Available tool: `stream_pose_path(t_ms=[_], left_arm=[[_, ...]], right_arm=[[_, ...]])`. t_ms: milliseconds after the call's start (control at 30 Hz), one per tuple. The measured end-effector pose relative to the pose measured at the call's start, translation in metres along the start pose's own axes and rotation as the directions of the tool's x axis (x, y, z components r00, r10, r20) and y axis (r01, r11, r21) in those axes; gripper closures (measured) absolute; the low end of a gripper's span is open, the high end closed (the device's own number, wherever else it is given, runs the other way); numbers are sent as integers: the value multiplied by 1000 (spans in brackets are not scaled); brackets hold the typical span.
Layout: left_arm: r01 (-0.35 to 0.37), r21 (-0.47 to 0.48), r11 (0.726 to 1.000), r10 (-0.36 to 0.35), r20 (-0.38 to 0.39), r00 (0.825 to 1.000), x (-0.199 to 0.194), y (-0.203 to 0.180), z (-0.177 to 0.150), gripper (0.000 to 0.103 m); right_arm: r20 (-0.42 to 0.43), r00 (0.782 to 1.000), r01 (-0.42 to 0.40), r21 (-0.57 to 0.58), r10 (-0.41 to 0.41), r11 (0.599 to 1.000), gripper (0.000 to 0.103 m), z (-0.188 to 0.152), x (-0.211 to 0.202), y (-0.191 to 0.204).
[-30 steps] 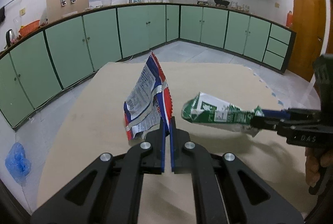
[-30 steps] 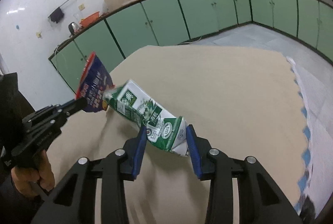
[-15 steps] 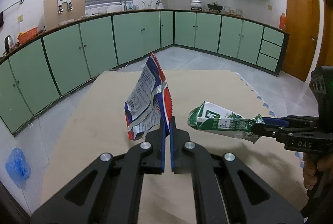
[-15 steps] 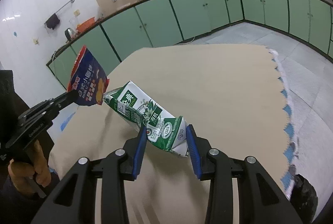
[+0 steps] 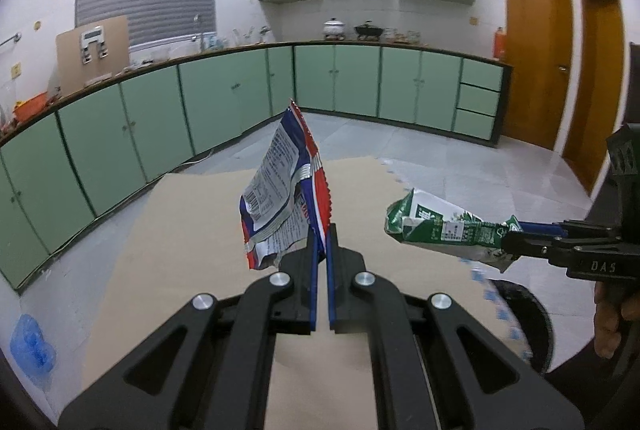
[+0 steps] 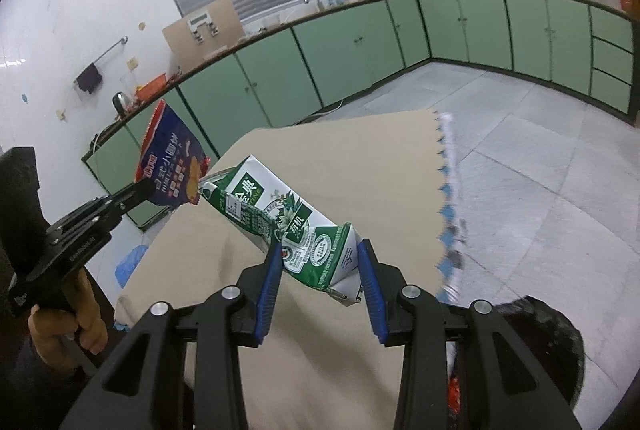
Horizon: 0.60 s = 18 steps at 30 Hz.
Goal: Collect trash
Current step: 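Carry both items over the black bin and open both tools to drop them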
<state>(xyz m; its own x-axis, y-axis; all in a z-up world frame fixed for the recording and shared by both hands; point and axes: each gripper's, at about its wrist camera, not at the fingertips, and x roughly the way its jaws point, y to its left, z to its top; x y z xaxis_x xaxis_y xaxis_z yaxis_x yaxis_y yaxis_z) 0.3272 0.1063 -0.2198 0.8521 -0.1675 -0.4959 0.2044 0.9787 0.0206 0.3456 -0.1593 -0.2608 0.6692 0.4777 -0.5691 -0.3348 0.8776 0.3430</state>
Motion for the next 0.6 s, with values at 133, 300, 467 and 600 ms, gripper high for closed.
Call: stream_pose_path(t_ms=[133,300,467,600], left_arm=[[54,33,998,-54,18,998,-22,-32,0,101],[150,76,986,-152,20,988,-39,-80,-2,101],[266,129,955,-268,-1,963,-44,-136,-7,101],[367,159,917,-368,-23,929,-41,-178,-12,101]], right_arm=[[43,998,36,27,-37,999,65,-8,-43,-10],[86,992,88,77,-95,993,65,-22,-94,-27],[119,979,146,144,-164,979,65,-38,-138,-51],[128,964,204,214,-235,955,65,-58,-173,-77]])
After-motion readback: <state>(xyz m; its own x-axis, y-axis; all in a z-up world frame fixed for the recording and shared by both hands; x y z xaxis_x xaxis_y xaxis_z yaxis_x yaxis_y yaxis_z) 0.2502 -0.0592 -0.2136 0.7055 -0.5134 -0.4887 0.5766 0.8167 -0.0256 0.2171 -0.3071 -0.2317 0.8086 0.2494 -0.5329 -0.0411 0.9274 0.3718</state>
